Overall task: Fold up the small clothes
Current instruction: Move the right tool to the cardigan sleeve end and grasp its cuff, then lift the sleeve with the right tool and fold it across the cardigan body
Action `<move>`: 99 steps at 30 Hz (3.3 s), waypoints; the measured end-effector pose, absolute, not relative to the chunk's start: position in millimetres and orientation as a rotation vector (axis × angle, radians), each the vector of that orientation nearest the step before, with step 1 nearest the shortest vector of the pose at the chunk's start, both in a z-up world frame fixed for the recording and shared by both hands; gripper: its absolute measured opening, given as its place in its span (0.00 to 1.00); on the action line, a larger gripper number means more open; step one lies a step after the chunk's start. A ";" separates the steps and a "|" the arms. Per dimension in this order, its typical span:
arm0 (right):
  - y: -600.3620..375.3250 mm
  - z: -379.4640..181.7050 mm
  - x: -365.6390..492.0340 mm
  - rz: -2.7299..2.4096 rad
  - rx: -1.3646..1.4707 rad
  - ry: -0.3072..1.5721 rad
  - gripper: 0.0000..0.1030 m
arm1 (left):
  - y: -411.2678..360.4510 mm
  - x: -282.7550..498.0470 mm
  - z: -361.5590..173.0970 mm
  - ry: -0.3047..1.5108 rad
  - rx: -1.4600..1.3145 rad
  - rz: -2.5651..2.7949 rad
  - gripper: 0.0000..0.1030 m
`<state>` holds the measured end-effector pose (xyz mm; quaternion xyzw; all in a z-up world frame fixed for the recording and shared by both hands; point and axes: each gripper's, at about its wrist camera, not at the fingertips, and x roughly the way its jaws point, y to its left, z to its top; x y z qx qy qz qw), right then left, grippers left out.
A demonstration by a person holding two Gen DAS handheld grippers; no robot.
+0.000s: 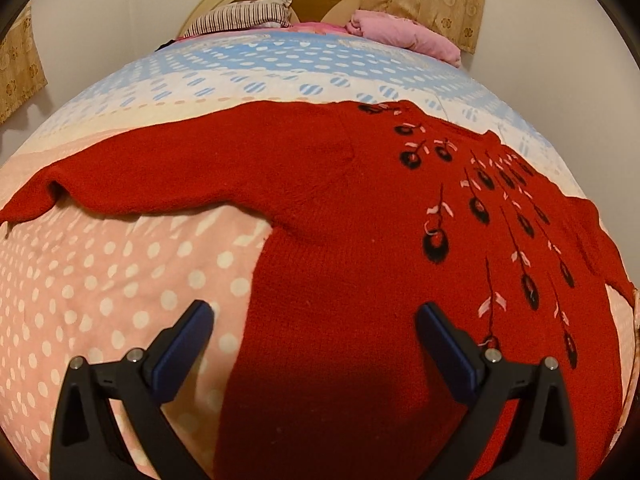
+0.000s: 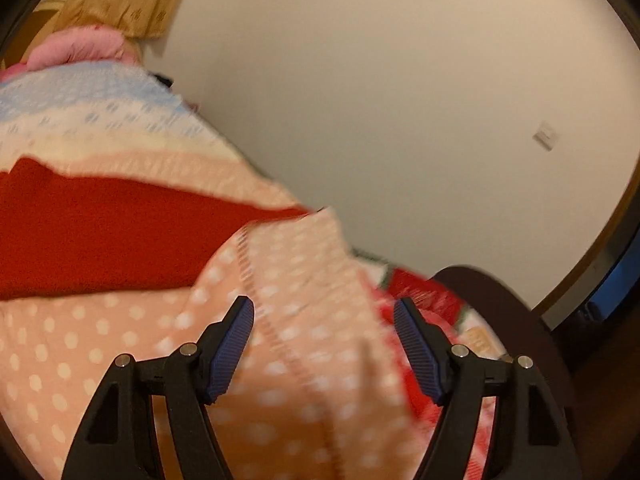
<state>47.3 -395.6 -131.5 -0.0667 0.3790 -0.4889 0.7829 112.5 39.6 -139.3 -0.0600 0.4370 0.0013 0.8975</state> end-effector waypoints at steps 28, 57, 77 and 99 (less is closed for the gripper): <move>-572.9 -64.4 -83.9 -1.568 -0.404 0.873 0.41 | 37.1 117.2 -143.1 0.914 -0.103 0.013 1.00; -560.4 -141.8 47.1 -0.589 0.697 0.889 0.56 | 37.5 118.2 -147.6 0.917 -0.095 0.017 1.00; -615.2 -147.7 29.1 -0.617 0.857 0.810 0.56 | 36.9 120.2 -148.8 0.922 -0.086 0.023 1.00; -365.5 5.3 99.2 -0.199 0.525 0.704 0.14 | 37.6 96.4 -119.0 0.844 0.004 -0.045 1.00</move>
